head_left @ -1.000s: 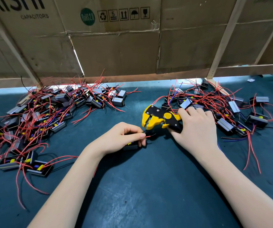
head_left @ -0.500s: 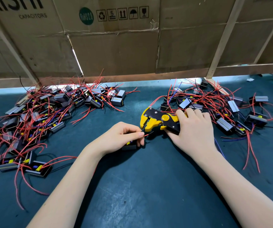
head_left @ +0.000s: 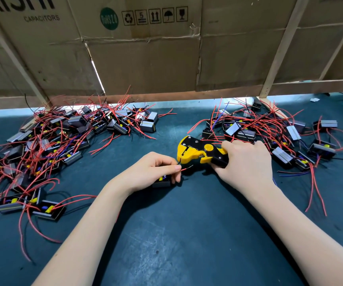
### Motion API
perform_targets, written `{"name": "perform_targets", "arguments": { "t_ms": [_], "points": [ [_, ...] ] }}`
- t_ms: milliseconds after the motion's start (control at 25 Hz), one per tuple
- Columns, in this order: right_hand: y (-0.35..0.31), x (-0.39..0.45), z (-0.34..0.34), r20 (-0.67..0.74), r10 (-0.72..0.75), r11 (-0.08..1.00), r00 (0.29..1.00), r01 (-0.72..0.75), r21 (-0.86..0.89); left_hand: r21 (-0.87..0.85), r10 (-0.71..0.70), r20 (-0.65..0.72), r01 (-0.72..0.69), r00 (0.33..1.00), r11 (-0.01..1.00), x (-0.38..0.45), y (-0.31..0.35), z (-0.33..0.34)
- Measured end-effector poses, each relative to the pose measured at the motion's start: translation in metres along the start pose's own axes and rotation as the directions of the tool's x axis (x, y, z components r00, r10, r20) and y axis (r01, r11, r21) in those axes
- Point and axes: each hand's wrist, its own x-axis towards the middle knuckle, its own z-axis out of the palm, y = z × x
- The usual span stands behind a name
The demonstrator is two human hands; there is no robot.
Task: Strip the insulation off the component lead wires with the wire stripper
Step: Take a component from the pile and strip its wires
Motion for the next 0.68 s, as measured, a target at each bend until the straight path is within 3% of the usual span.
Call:
{"name": "perform_targets", "arguments": {
  "t_ms": [160, 360, 440, 520, 560, 640, 680],
  "points": [
    [0.0, -0.001, 0.003, -0.004, 0.04, 0.999, 0.999, -0.04, -0.002, 0.02, -0.026, -0.011, 0.026, 1.0, 0.999, -0.002, 0.001, -0.001],
    [0.007, -0.001, 0.006, -0.124, 0.144, 0.986, 0.982, -0.132, 0.098, 0.403, -0.075, -0.089, 0.105, 0.993, 0.909, -0.015, 0.002, -0.013],
    [0.012, -0.001, 0.005, -0.132, 0.205, 0.969, 0.97, -0.182, 0.168, 0.434, -0.075, -0.162, 0.139, 0.984, 0.89, -0.016, 0.005, -0.012],
    [0.015, 0.0, 0.002, -0.119, 0.246, 0.949, 0.962, -0.213, 0.233, 0.295, -0.075, -0.299, 0.167, 0.951, 0.941, -0.01, 0.01, 0.001],
    [0.016, 0.0, 0.0, -0.109, 0.26, 0.939, 0.96, -0.225, 0.26, 0.093, -0.106, -0.307, 0.14, 0.946, 0.986, -0.006, 0.015, 0.01],
    [0.016, 0.0, -0.003, -0.085, 0.287, 0.92, 0.954, -0.25, 0.301, -0.243, -0.113, -0.2, 0.063, 0.973, 0.968, 0.0, 0.022, 0.024],
    [0.016, 0.0, -0.005, -0.076, 0.299, 0.91, 0.951, -0.26, 0.324, -0.24, -0.086, -0.18, 0.041, 0.98, 0.97, 0.001, 0.023, 0.025]
  ]
}}
